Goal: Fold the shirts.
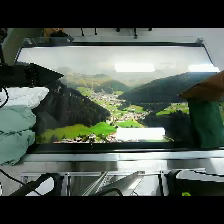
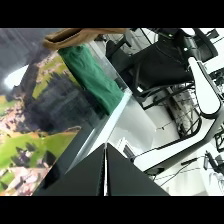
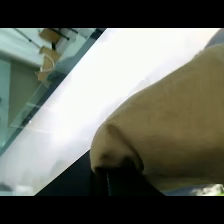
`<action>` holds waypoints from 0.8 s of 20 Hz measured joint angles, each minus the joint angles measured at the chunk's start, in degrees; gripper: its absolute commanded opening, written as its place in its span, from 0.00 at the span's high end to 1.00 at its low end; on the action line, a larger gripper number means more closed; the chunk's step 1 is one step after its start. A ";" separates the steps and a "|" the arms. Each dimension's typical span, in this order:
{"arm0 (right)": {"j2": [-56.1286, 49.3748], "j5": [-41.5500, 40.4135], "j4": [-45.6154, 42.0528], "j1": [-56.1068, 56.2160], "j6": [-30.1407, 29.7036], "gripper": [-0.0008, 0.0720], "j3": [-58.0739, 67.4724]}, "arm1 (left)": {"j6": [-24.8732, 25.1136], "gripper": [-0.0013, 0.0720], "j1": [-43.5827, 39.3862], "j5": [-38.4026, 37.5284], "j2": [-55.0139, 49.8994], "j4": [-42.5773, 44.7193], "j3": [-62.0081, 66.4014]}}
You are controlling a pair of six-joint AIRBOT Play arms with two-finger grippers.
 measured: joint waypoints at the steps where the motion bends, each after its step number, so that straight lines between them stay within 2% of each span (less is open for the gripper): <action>1: 0.02 0.09 0.02 -1.03 0.00 0.97 0.15 | 0.15 0.96 0.00 -0.13 0.00 0.07 0.00; 10: -0.50 -1.29 -1.16 -4.17 0.04 0.97 6.12 | 0.98 0.96 0.00 -0.13 0.00 0.33 0.00; 13: -0.57 2.19 -7.48 -4.28 3.30 0.97 6.78 | 1.33 0.96 0.00 -0.24 0.00 0.33 0.00; 16: -0.37 8.09 -15.96 -4.59 10.05 0.97 6.99 | 1.55 0.96 0.00 -0.63 0.00 0.31 0.00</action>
